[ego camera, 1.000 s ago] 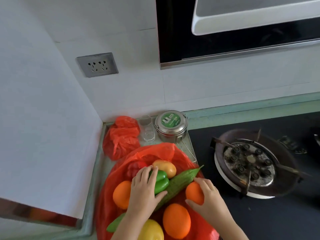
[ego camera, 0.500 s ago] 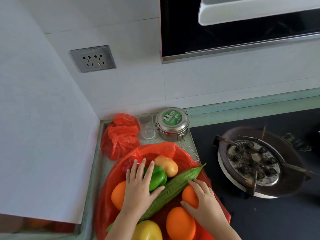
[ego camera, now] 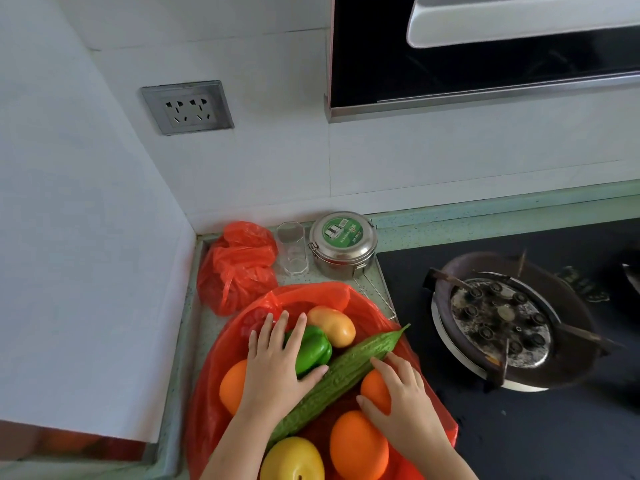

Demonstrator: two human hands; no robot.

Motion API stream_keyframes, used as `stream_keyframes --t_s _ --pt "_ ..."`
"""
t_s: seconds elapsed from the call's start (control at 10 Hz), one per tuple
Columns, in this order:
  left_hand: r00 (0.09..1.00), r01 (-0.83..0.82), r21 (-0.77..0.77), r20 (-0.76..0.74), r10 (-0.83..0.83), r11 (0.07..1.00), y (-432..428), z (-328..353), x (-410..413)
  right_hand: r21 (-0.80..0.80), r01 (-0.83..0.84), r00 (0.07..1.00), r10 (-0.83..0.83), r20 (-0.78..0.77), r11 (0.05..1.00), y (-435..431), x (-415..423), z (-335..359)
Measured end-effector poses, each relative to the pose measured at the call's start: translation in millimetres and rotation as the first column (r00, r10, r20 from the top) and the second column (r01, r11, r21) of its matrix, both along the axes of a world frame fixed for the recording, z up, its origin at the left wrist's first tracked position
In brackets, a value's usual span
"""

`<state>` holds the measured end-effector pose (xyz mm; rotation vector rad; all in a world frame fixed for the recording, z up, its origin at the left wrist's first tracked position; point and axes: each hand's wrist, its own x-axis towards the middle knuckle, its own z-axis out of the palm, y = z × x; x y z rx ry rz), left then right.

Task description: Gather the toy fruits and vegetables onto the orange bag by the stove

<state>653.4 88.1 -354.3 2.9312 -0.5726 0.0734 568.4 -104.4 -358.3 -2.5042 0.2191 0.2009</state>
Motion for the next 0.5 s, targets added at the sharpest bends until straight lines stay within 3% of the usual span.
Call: stream_keyframes --t_s 0.3,0.5 --pt "0.994 -0.055 -0.147 0.083 0.068 0.988 8.3 16.9 -20.9 -0.048 -0.011 0.994 0.016 0.108 0.999 3.3 -6.7 20.4" --pt "0.977 -0.063 -0.221 0.188 0.106 0.973 19.3 32.8 -44.6 -0.143 -0.005 0.947 0.051 0.317 0.99 11.6 -18.5 33.9"
